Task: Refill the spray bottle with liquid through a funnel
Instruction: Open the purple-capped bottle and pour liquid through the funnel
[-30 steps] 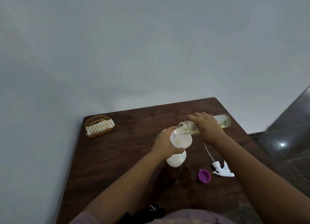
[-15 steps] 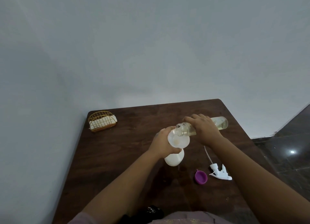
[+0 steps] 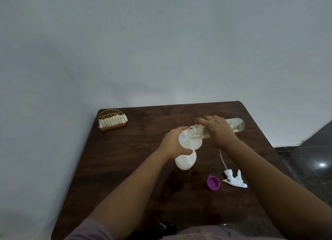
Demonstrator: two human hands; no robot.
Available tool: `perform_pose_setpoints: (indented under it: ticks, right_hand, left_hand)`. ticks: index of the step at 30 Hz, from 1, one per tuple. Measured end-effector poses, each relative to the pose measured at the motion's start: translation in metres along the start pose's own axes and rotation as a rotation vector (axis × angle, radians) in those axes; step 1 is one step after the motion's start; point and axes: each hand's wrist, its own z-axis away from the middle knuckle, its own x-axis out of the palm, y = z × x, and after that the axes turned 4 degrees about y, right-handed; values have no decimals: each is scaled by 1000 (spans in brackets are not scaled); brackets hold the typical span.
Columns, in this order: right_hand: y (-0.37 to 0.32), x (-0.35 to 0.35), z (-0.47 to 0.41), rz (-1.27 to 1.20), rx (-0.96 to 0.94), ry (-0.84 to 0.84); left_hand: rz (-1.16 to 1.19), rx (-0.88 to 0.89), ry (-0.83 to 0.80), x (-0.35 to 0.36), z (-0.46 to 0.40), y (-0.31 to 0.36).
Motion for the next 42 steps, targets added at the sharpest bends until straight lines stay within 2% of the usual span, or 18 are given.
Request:
perform_pose_setpoints:
  ticks: [42]
  right_hand:
    - [7, -9, -6, 16, -2, 8]
  left_hand:
    - [24, -22, -2, 0, -4, -1]
